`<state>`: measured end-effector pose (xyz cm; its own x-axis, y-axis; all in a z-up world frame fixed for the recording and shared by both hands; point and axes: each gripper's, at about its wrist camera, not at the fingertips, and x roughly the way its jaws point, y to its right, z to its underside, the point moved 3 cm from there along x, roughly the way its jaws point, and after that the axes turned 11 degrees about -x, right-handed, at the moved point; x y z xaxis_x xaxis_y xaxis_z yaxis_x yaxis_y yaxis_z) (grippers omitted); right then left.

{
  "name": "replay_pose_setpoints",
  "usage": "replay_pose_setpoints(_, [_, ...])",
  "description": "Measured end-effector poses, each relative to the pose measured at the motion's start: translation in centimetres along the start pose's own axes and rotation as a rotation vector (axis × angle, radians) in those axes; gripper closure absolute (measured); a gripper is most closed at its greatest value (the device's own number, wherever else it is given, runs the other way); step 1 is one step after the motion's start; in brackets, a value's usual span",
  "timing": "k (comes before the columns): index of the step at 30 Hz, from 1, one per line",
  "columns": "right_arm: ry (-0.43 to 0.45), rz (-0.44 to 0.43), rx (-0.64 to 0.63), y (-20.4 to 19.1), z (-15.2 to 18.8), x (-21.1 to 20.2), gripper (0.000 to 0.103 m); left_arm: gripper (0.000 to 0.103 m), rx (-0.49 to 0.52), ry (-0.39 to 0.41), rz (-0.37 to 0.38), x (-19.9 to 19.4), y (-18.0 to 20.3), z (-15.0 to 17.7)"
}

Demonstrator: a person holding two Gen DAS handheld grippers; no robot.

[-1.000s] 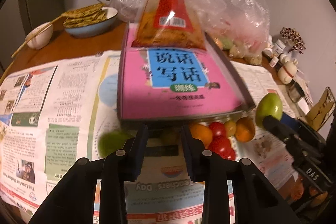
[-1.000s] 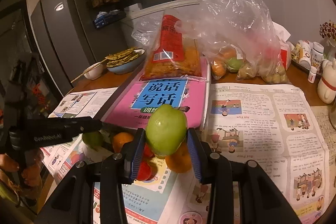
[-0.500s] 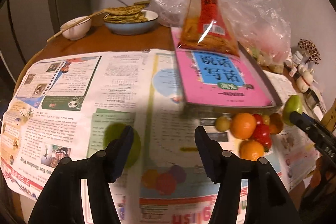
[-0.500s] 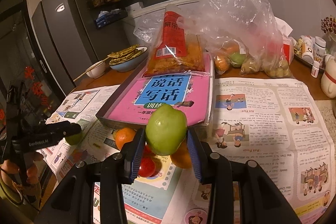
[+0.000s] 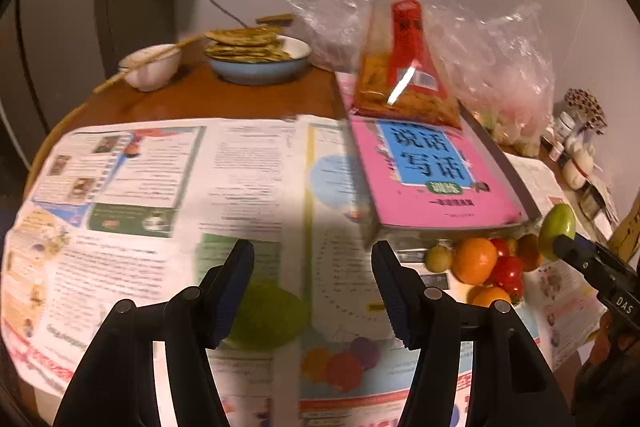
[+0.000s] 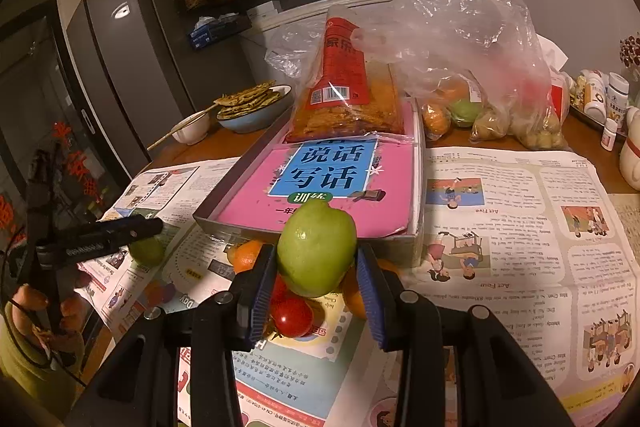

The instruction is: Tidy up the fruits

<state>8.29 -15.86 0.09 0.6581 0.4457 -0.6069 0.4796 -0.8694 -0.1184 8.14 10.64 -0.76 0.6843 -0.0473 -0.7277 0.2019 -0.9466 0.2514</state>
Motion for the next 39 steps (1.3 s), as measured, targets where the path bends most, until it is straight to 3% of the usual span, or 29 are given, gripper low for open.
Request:
replay_pose_setpoints(3, [-0.002, -0.005, -0.001, -0.1, 0.0, 0.1, 0.062, 0.040, -0.003, -0.007, -0.060, 0.0, -1.2, 0.2])
replay_pose_setpoints(8, [-0.001, -0.012, -0.007, -0.4, -0.1, 0.0, 0.062, 0.039, -0.007, -0.097, -0.077, 1.6, -2.3, 2.1])
replay_pose_setpoints(13, [-0.001, -0.008, -0.003, -0.3, 0.1, -0.1, 0.062, 0.039, 0.013, -0.118, -0.107, 2.2, -2.6, 3.6])
replay_pose_setpoints(19, [-0.007, -0.003, -0.003, -0.3, 0.1, 0.1, 0.062, 0.056, -0.027, -0.109, -0.086, 2.9, -3.0, 3.2])
replay_pose_setpoints(25, [-0.015, 0.001, -0.001, 0.0, -0.1, 0.6, 0.062, 0.057, -0.045, -0.112, -0.062, 3.2, -2.6, 2.6])
replay_pose_setpoints(31, [-0.013, 0.013, -0.008, 0.7, -1.4, 1.0, 0.062, 0.057, 0.015, -0.062, 0.006, 1.8, 0.8, 0.3])
replay_pose_setpoints(39, [-0.007, 0.051, -0.007, 2.0, -3.1, 1.8, 0.062, 0.057, 0.094, -0.044, 0.081, 2.7, 6.9, -2.5])
